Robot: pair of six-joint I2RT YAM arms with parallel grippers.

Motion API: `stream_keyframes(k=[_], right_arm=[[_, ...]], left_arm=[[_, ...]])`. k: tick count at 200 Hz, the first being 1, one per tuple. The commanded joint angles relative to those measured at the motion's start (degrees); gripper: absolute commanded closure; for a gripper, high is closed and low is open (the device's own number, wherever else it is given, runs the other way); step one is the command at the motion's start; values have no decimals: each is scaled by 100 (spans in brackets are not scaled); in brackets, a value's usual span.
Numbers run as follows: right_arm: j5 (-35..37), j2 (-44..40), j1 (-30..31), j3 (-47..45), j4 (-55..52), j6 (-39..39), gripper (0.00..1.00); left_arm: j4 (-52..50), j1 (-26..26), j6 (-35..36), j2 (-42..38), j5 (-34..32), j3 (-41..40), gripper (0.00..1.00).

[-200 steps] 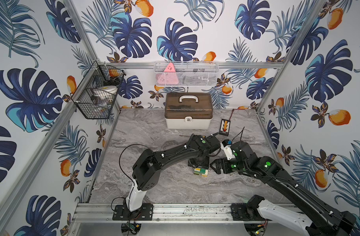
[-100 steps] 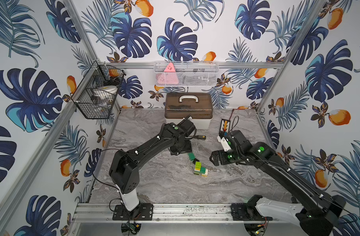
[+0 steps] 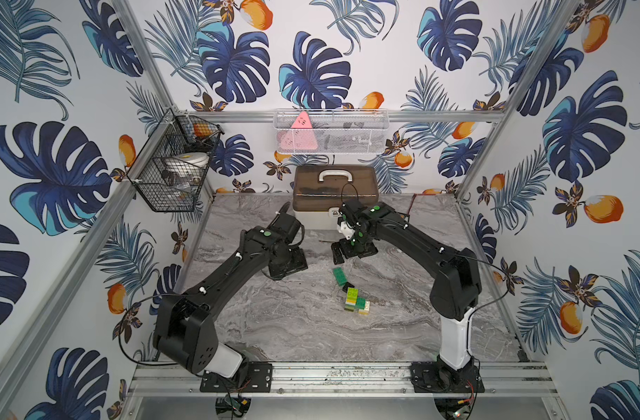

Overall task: Assemble a giraffe with lego
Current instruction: Pick up the lego brick from the center of the board.

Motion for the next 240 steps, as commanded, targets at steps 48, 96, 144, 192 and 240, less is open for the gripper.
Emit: stream_keyframes(k=[48,96,144,192,240], right_arm=[[-481,1030,24,612,-800,-646,1],[-436,1293,85,620,-1013,-904,5],[-384,1761,105,1054,-1053,-896,11],[-315,2186,135,1381,-1041,-887,18],[-28,2195,209,1150,-1047,-961,32]], left_arm=[[-151,653,453,-348,442,-378,29],[41,713,437,-166,533,-425,30],[73,769,432,-126,503,-471,30],[47,932,493,-155,505,-535,29],[-45,1145,588,-119,449,-509,30]])
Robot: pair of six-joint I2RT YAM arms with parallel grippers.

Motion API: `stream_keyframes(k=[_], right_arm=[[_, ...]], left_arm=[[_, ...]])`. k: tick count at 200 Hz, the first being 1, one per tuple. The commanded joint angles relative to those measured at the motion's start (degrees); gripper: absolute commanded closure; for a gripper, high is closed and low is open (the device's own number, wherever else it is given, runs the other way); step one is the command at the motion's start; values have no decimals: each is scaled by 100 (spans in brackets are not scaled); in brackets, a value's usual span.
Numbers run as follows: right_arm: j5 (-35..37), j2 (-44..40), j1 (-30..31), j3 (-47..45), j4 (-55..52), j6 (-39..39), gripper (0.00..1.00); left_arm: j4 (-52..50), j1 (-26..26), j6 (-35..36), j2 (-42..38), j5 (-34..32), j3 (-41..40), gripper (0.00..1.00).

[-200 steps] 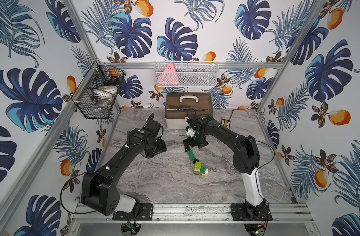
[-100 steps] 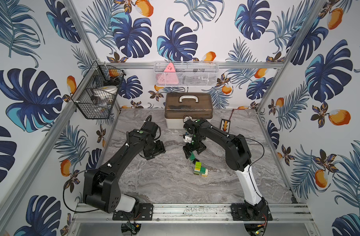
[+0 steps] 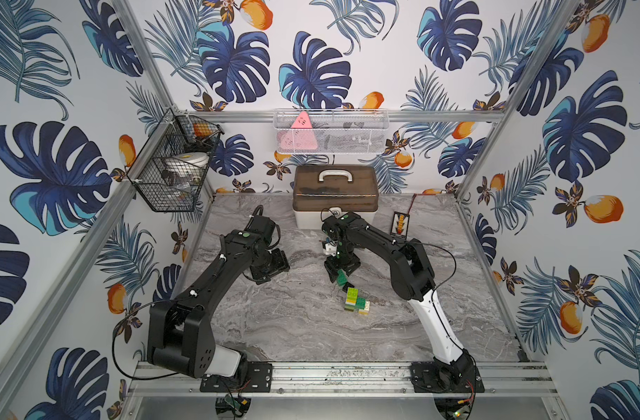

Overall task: Assemble a giraffe with lego
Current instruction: Pick up the lego brick from the center of the board.

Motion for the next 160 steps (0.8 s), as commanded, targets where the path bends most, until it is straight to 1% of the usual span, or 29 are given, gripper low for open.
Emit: stream_keyframes(k=[1,10,18,40,57,72,84,102,131,160], right_arm=[[197,12,43,-132,-86,-83,32],[242,-2,40,-192,-60,-88,33],[277,-2,41,-221,-50,-88,36],[397,-19,48,-240,-19,-80,47],[391,-49,48,-277,78,-59,52],[345,-72,49,-320,189,-27,53],[312,-122,57,-409,333,-13,56],[292,-227,99,-604,606,-53,57],[327,-334,127,-846,885,-95,52],[349,-366,127,-937,1045,-96,52]], left_arm=[[-102,84,156,13,-55,9,30],[-102,118,156,18,-39,21,30],[-106,138,163,18,-29,35,29],[-117,174,167,42,-20,88,30],[-116,183,148,53,27,82,30],[-83,183,115,32,114,18,30],[-46,183,75,-3,185,-50,31],[-19,183,53,-46,233,-140,31],[-11,186,61,-102,265,-211,31],[50,187,31,-120,349,-260,31]])
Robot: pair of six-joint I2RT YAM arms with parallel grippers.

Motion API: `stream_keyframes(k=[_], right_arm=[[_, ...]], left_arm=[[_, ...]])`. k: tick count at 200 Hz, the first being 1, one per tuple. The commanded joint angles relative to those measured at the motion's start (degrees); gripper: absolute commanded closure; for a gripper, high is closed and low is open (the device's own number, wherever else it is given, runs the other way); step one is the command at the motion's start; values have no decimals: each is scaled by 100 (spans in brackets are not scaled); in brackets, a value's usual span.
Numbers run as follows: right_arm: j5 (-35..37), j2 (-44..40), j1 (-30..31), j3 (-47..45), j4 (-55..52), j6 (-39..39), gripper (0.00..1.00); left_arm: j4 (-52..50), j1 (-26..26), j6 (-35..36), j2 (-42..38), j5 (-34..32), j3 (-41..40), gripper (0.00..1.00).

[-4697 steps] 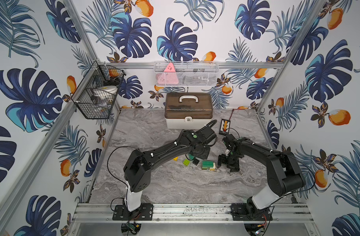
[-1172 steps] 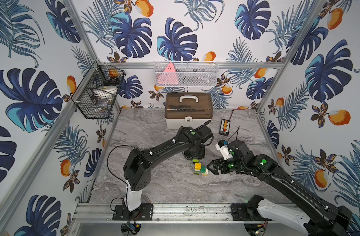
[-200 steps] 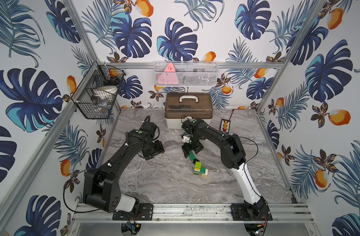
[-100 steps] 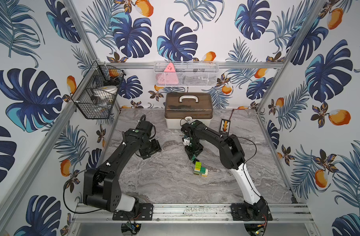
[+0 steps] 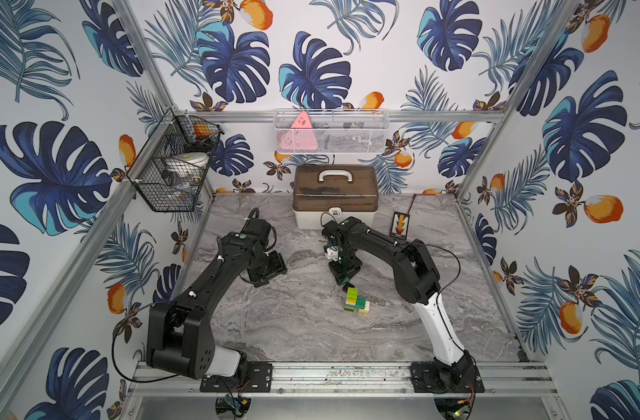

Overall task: Assemble a giraffe with lego
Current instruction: Pick up the lego brick from the center of the board.

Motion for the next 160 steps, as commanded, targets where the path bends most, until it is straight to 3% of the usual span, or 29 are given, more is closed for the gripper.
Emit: stream_keyframes(k=[1,35,72,111,160], right_arm=[[-7,66,18,-96,580,-71,52],[89,76,18,-159,723,-54,56],[110,-76,18,-431,1076,64,72],[172,-284,21,-599,1337,66,81],[544,-912,18,-405,1176,-11,83]], left_arm=[[40,19,-67,-38,124,-43,31],[25,12,-1,-39,155,-91,31],[23,12,94,-11,164,-90,31],[41,12,110,27,216,-56,31],[20,-63,283,88,146,40,31]])
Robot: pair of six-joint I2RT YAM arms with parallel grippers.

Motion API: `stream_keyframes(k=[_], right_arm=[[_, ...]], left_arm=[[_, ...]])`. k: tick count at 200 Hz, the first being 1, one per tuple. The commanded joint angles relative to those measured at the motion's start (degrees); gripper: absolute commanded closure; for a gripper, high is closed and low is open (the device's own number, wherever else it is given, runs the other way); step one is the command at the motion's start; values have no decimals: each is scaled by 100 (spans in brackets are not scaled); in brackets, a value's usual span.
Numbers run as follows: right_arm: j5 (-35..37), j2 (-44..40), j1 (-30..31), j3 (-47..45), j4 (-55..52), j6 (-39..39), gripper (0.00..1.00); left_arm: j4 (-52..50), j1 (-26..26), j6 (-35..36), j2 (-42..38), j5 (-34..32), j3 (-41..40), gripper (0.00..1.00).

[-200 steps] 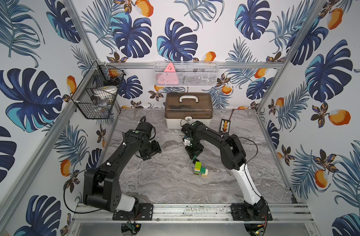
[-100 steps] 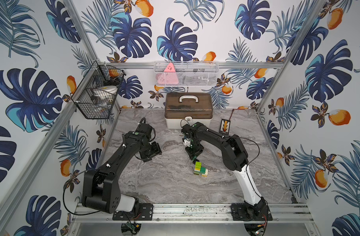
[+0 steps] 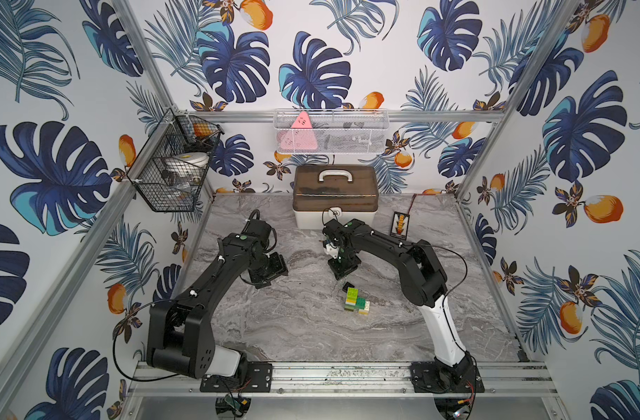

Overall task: Assemble a giraffe with lego
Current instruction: Pick up the lego brick from the center of the board.

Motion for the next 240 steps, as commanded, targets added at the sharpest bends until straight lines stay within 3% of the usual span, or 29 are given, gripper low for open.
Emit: stream_keyframes(k=[1,56,112,154,181,240], right_arm=[[280,-364,-2,177,82,-56,83],[681,-1813,17,-27,-789,-276,83],[56,-3438,437,-1095,-810,-887,81],[230,-3263,913,-1208,-998,-895,81],[403,-3289,981,-1438,-918,-914,81],[393,-3504,1044,-1775,-668,-1235,80]], left_arm=[[-46,-56,219,38,-62,111,31],[-276,-490,814,48,-680,523,28],[335,-732,814,-90,-174,159,21],[566,-885,773,-19,-64,120,13],[692,-897,657,-67,-35,7,1],[750,-913,586,-90,-48,-148,1]])
